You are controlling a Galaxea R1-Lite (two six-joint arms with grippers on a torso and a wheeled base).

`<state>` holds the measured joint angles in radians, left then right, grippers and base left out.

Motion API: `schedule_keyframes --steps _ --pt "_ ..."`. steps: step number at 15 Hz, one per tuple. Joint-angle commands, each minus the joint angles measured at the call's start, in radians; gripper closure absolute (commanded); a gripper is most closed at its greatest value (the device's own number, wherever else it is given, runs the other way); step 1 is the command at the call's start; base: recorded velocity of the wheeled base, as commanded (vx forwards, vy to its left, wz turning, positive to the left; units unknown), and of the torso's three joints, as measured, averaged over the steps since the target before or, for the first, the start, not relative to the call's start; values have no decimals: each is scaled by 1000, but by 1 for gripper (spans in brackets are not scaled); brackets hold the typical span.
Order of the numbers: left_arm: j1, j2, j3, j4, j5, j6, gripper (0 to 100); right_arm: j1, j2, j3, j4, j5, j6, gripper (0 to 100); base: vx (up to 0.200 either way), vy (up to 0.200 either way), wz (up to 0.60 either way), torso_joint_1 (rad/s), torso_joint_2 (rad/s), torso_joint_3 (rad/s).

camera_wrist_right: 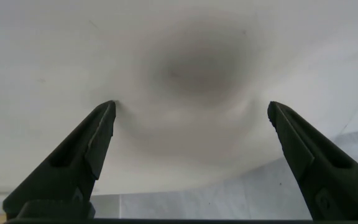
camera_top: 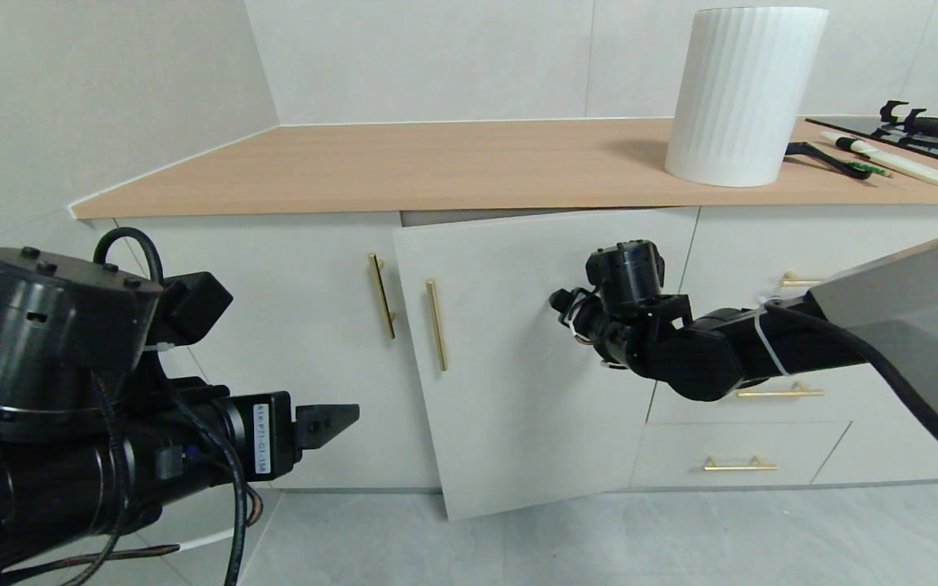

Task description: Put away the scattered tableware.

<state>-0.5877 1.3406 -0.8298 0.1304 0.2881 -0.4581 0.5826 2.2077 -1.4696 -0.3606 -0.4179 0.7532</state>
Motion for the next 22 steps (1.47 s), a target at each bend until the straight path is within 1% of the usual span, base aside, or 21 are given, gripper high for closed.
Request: schedule_keyframes --steps 1,5,9,12,22 --pt "0 2 0 0 0 -1 0 -7 24 -14 0 -4 0 0 0 0 0 0 0 0" --pt "0 2 0 0 0 -1 0 -15 61 -61 2 -64 -2 0 0 0 0 0 0 0" --pt "0 2 0 0 0 -1 0 -21 70 -72 2 -79 -2 0 0 0 0 0 0 0" --pt "0 2 0 0 0 -1 0 -36 103 -106 3 -119 -3 0 0 0 0 0 0 0" --pt "0 -1 0 0 0 1 0 -55 112 -113 5 -125 -5 0 0 0 0 0 0 0"
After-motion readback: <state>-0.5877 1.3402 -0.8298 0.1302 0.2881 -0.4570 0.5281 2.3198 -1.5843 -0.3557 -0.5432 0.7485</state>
